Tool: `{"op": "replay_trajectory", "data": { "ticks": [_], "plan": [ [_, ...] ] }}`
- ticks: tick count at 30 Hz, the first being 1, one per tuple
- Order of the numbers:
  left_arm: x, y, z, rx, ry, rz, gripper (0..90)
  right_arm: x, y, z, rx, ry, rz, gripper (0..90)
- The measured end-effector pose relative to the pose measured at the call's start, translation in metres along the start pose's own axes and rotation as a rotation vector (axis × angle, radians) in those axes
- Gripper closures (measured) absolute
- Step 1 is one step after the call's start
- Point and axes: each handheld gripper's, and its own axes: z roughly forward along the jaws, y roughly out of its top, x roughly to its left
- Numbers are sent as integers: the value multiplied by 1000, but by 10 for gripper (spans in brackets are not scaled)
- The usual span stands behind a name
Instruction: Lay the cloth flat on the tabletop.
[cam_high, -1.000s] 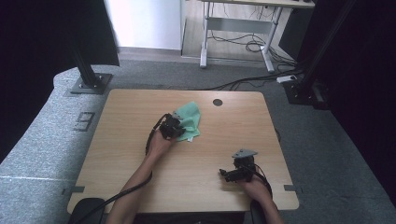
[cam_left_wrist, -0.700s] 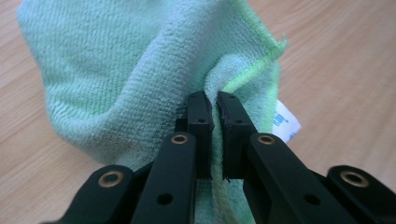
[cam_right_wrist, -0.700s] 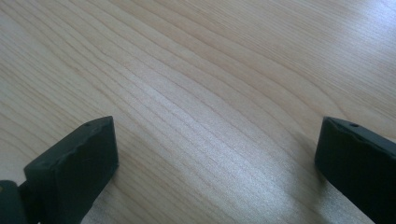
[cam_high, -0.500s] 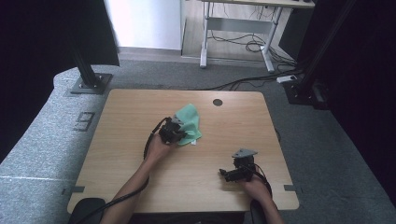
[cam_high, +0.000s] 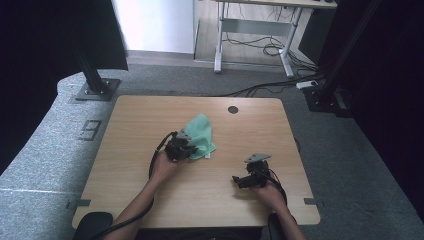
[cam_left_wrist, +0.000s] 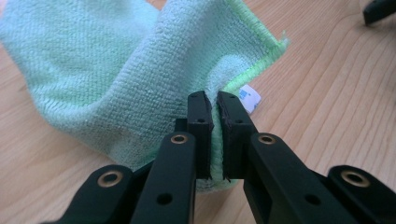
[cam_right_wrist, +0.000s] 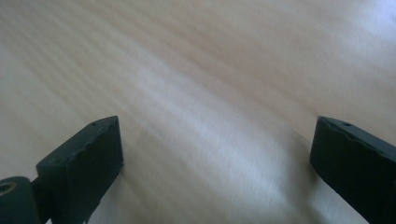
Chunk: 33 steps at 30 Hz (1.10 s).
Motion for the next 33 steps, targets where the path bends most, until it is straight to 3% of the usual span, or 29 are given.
{"op": "replay_trajectory", "data": {
  "ticks": [2,6,8,12,22,26,30,33],
  "plan": [
    [1,-2,-1,-4,1,-6,841,-1,3,1,-2,-1,-1,27],
    [4,-10,-5,-8,-4,-27,839,-5,31,14,-27,-8,-2,42],
    [4,-12,-6,-4,-3,-25,838,-6,37,17,-31,-9,0,44],
    [6,-17,-9,-7,-7,-30,832,-3,62,37,-34,-9,3,49],
    [7,-23,-11,-8,-13,-33,824,1,102,77,-47,-36,33,57],
    [7,-24,-11,-9,-17,-32,824,4,110,90,-43,-63,33,60],
    [8,-26,-14,-15,-12,-35,824,8,112,101,0,-106,-6,45],
    [10,-28,-19,-28,4,-45,825,5,110,103,-11,-98,12,35]
  ]
}}
